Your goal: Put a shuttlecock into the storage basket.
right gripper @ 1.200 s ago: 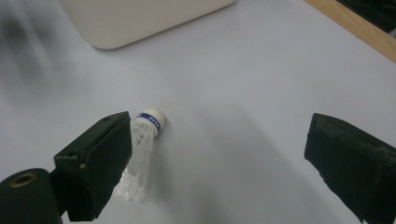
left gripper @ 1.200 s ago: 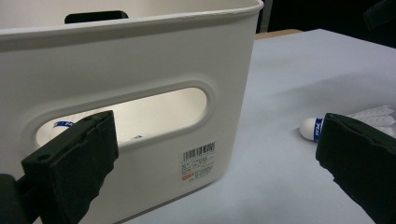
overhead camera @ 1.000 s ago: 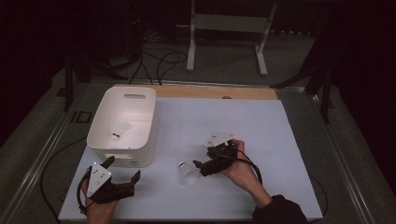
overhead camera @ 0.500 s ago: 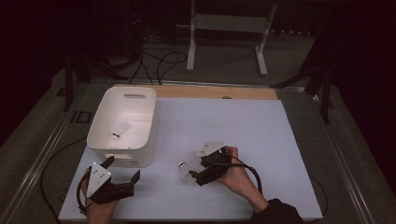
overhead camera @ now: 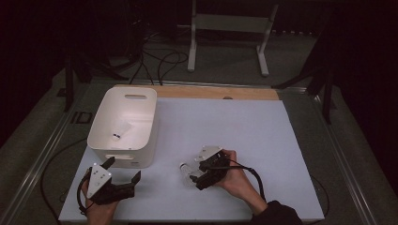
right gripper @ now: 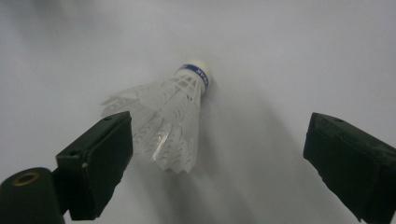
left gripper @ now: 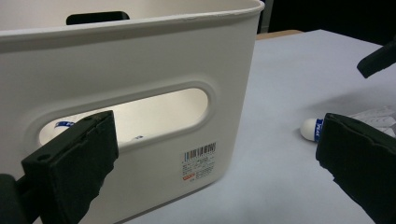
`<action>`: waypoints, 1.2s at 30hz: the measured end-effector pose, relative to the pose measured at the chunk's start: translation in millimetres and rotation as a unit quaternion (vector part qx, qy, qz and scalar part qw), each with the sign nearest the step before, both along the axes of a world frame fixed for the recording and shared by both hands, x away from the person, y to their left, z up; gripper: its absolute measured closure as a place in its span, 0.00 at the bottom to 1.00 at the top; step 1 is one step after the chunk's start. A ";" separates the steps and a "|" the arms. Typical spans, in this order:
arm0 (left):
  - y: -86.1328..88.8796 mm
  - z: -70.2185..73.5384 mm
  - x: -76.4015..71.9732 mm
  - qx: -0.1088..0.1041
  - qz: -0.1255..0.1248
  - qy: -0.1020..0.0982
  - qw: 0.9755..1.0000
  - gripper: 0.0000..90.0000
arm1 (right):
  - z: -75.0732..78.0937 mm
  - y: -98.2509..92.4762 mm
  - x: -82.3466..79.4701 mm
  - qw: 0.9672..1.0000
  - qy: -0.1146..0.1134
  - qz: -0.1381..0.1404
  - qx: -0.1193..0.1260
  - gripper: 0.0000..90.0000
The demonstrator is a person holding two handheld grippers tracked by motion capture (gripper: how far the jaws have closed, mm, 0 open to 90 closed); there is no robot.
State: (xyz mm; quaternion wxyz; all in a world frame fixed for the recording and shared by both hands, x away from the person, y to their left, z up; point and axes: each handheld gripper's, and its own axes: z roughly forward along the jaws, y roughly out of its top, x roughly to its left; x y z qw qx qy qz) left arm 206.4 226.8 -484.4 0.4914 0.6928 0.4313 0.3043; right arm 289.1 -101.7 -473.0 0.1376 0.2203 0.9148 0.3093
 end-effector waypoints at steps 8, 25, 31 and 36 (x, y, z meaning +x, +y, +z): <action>-0.1 -0.1 0.1 0.000 0.000 0.000 1.000 0.00 | -7.1 8.4 5.1 1.000 -0.001 0.001 -0.017 0.18; -0.1 0.0 0.1 -0.001 0.000 -0.001 1.000 0.00 | -4.2 23.2 19.5 1.000 0.001 0.001 0.003 0.71; 0.0 0.0 0.1 -0.001 0.001 -0.001 1.000 0.00 | -3.4 27.4 21.8 1.000 0.010 0.002 0.003 0.84; 0.0 0.0 0.1 -0.001 0.001 -0.001 1.000 0.00 | -1.8 30.8 23.2 1.000 0.013 0.013 0.003 0.92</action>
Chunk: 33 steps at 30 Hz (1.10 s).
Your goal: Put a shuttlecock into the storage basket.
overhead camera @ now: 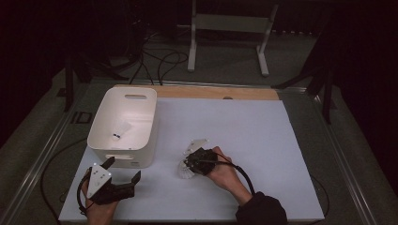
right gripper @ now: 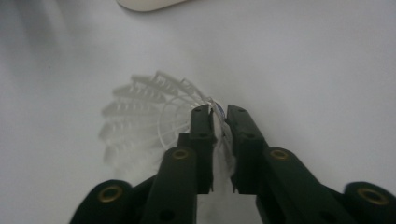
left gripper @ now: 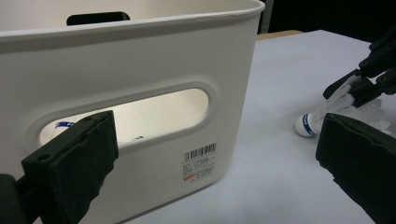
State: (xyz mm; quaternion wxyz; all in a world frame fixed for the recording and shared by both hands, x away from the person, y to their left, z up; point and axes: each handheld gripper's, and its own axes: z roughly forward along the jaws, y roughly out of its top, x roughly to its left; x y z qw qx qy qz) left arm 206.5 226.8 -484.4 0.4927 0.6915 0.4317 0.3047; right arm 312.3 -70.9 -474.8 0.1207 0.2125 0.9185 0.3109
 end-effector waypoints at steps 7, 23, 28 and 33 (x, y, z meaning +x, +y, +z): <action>0.4 0.2 -0.1 -0.002 0.002 -0.002 1.000 0.00 | 4.8 2.4 0.3 1.000 0.000 0.003 0.006 0.97; 0.3 0.1 -0.1 -0.001 0.002 -0.002 1.000 0.00 | 11.5 0.7 2.2 1.000 0.001 -0.009 0.017 0.99; 0.2 0.1 -0.1 -0.001 0.001 -0.001 1.000 0.00 | 14.6 0.9 2.5 1.000 0.003 -0.016 0.025 0.99; 0.3 0.1 -0.2 -0.001 0.002 -0.001 1.000 0.00 | 17.1 -0.5 4.4 0.999 0.006 -0.018 0.033 0.99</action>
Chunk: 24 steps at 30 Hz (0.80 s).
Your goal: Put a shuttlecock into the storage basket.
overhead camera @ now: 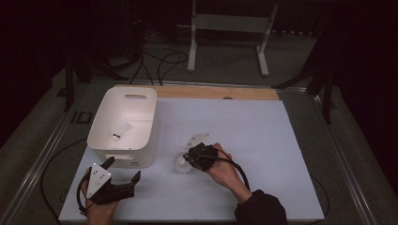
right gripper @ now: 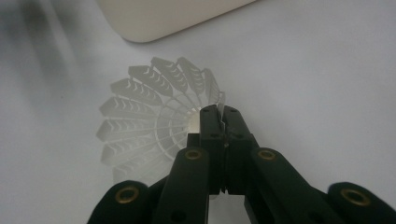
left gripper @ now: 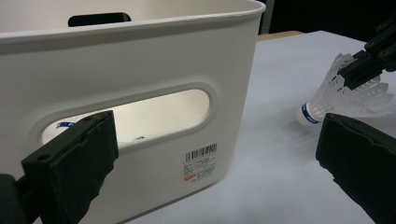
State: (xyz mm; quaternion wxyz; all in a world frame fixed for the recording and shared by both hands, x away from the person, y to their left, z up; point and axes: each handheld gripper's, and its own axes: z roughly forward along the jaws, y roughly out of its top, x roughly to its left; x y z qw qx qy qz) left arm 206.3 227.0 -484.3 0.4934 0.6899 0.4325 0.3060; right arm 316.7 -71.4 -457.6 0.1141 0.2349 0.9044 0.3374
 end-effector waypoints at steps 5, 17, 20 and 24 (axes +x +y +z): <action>-0.1 0.0 0.1 0.001 -0.001 0.000 1.000 0.00 | 2.0 -1.8 1.4 1.000 0.001 0.000 0.005 0.99; -0.1 0.0 0.0 0.000 0.000 0.000 1.000 0.00 | 10.5 -1.4 1.6 1.000 0.001 -0.001 0.012 0.99; -0.1 0.0 0.0 0.000 0.000 0.000 1.000 0.00 | 12.2 -1.2 1.9 1.000 0.003 -0.005 0.019 0.99; -0.2 -0.1 0.0 0.001 -0.001 0.000 1.000 0.00 | 14.5 -2.7 2.3 1.000 0.004 -0.003 0.020 0.99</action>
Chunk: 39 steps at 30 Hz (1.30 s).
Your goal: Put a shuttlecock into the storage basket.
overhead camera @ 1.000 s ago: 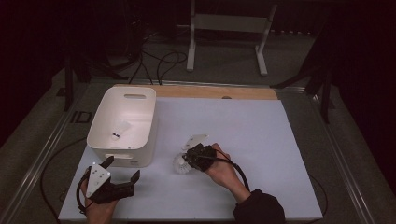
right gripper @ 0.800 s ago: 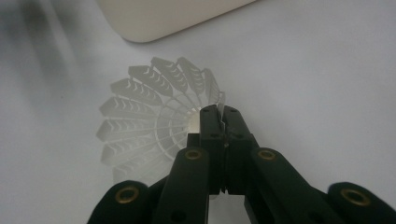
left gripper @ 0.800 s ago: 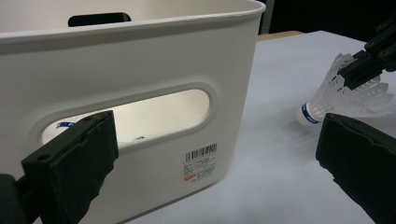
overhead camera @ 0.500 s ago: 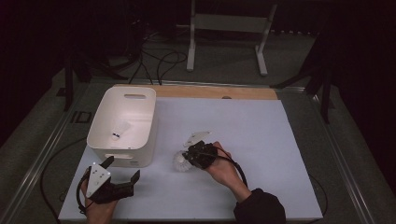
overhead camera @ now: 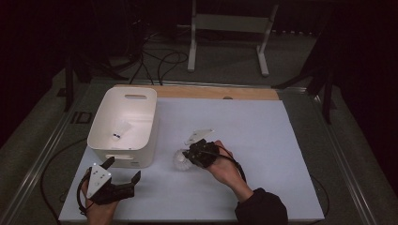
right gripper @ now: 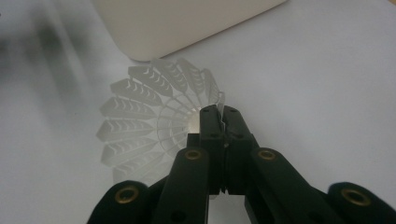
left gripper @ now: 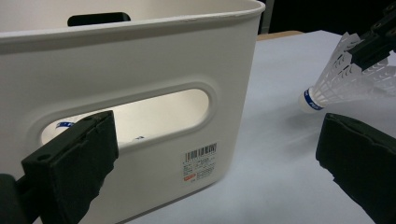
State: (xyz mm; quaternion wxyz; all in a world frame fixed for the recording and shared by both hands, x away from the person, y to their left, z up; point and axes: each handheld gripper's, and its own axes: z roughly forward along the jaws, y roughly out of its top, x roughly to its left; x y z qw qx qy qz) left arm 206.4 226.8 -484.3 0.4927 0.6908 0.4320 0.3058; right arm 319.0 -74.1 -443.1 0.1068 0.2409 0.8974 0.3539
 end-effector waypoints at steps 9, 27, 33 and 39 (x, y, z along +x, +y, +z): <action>-0.1 -0.1 0.1 0.001 -0.001 0.001 1.000 0.00 | 7.6 -0.8 -0.1 1.000 0.002 -0.009 0.009 0.99; 0.0 0.0 0.1 0.001 -0.001 0.001 1.000 0.00 | 25.5 -4.2 3.1 1.000 -0.006 -0.017 0.025 0.99; -0.1 0.0 0.1 0.001 -0.001 0.000 1.000 0.00 | 33.1 -5.4 6.6 0.999 -0.011 -0.019 0.026 0.99; -0.2 0.0 0.1 0.002 -0.002 0.001 1.000 0.00 | 43.2 -6.2 10.3 0.999 -0.013 -0.023 0.029 0.99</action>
